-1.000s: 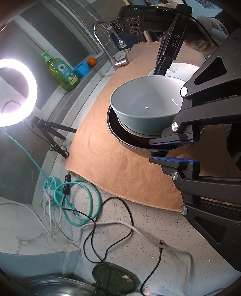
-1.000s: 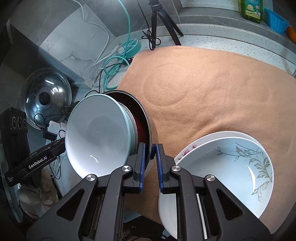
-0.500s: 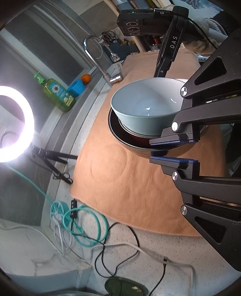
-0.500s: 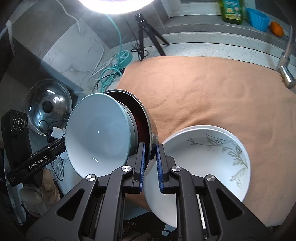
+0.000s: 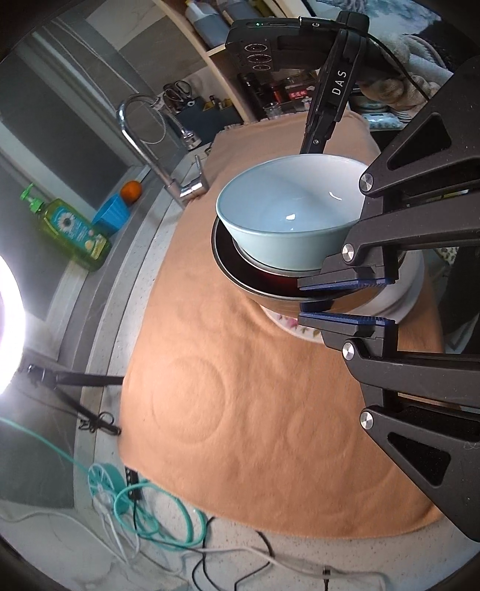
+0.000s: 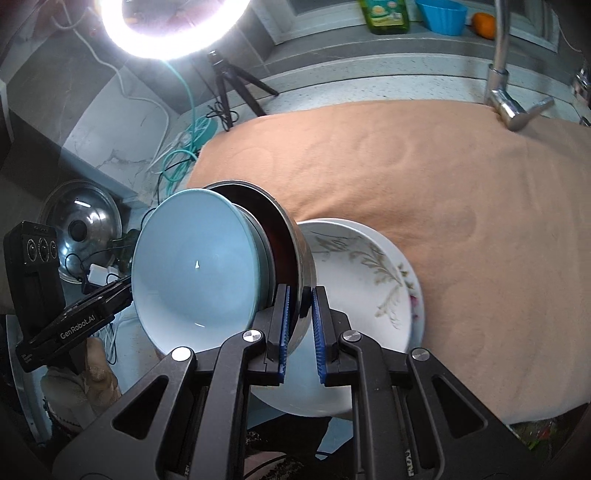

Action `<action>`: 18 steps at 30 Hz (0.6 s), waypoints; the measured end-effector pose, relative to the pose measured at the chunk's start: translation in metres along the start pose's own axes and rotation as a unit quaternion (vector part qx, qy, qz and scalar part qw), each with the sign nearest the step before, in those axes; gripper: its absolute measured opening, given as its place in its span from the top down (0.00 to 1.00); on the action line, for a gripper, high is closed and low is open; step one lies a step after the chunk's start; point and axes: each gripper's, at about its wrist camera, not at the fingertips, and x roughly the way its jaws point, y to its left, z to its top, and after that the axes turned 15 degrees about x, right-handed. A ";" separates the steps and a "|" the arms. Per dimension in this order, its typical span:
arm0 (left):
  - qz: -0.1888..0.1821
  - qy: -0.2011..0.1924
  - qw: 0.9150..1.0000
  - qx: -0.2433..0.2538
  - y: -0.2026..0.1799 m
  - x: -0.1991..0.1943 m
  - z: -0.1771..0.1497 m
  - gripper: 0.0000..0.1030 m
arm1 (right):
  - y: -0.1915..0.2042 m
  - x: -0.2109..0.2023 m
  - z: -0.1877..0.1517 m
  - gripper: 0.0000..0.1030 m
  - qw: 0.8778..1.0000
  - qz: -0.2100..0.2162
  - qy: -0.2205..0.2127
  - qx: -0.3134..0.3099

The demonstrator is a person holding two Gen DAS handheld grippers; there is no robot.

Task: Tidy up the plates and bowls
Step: 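Lower the nested bowls onto the white plate stack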

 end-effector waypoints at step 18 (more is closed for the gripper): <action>-0.009 0.035 0.999 0.013 -0.021 0.025 -0.006 0.92 | -0.041 0.001 -0.008 0.87 0.999 -0.015 0.008 0.028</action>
